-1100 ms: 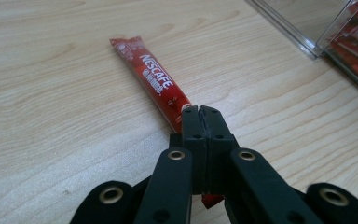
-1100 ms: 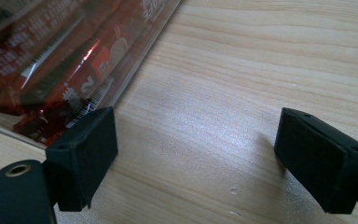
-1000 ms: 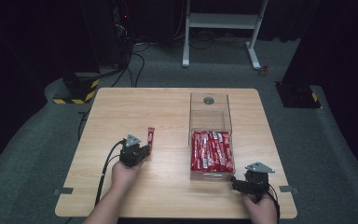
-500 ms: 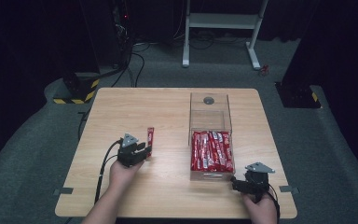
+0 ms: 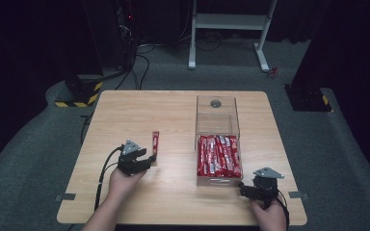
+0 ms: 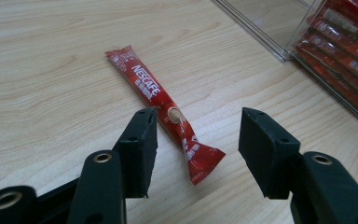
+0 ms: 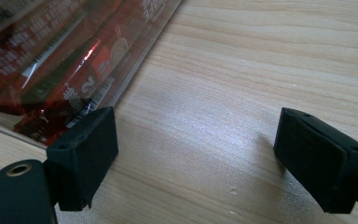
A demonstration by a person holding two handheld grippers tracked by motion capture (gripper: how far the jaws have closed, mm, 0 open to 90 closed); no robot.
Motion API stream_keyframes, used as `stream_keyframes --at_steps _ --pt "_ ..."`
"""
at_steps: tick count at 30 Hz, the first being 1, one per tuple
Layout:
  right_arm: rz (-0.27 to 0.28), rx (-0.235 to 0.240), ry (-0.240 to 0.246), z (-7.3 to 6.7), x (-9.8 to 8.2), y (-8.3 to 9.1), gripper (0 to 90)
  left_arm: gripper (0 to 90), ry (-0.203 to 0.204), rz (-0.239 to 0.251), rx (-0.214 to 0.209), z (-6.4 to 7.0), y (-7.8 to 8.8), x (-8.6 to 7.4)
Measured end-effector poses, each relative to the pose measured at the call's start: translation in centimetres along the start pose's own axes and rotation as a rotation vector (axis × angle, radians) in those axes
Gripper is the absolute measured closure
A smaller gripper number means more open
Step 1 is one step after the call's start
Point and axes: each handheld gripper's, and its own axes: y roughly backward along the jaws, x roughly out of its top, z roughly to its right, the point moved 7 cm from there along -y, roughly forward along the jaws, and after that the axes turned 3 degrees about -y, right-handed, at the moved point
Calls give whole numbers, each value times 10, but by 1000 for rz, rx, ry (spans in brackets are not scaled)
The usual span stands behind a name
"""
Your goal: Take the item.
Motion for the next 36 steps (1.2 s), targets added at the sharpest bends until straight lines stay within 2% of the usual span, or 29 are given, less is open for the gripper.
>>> stream_keyframes --at_steps 14,18,22,26,32,36 --pt "0 0 0 0 0 0 134 430 33 -2 4 -10 25 -19" --pt "0 0 0 0 0 0 134 422 29 -7 4 -13 34 -28" --pt "0 0 0 0 0 0 135 414 28 -32 4 -15 41 -40" --pt "1 0 0 0 0 0 136 399 6 -53 21 -17 49 -53" --pt "2 0 0 0 0 0 138 363 -52 -93 59 -23 60 -70" --pt "2 -1 0 0 0 0 139 348 -72 -117 64 -25 61 -81"
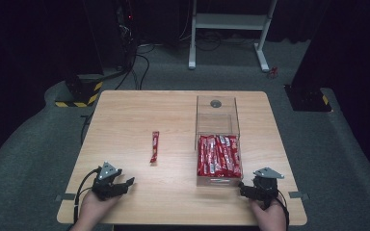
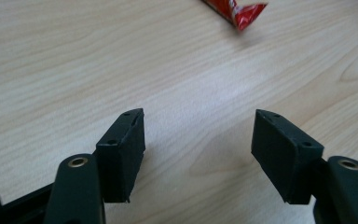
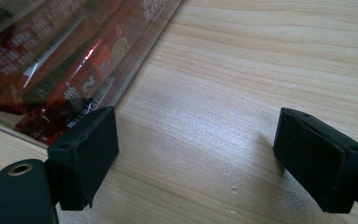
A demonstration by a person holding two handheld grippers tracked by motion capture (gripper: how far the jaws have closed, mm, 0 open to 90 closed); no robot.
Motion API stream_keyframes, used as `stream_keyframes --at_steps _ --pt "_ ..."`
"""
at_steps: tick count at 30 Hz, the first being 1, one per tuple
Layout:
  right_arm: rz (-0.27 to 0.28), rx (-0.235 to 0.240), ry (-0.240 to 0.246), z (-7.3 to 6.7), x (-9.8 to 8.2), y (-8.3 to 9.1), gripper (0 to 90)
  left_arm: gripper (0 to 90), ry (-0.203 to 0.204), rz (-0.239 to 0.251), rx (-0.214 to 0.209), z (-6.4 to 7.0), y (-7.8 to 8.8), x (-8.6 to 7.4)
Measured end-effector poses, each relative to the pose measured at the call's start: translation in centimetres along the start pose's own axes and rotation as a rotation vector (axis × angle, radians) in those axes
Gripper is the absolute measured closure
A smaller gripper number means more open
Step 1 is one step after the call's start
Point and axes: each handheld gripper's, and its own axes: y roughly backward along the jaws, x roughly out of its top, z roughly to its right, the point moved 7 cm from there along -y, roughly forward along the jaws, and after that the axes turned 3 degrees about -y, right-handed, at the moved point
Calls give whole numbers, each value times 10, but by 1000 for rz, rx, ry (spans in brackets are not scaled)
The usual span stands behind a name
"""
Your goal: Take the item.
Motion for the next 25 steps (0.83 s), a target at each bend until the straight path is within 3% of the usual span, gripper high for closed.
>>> stream_keyframes --at_steps 5,25 --pt "0 0 -2 0 0 0 139 284 -35 -12 12 1 -1 -3" --pt "-2 -11 -8 1 0 0 124 252 -33 -9 9 3 -1 -4"
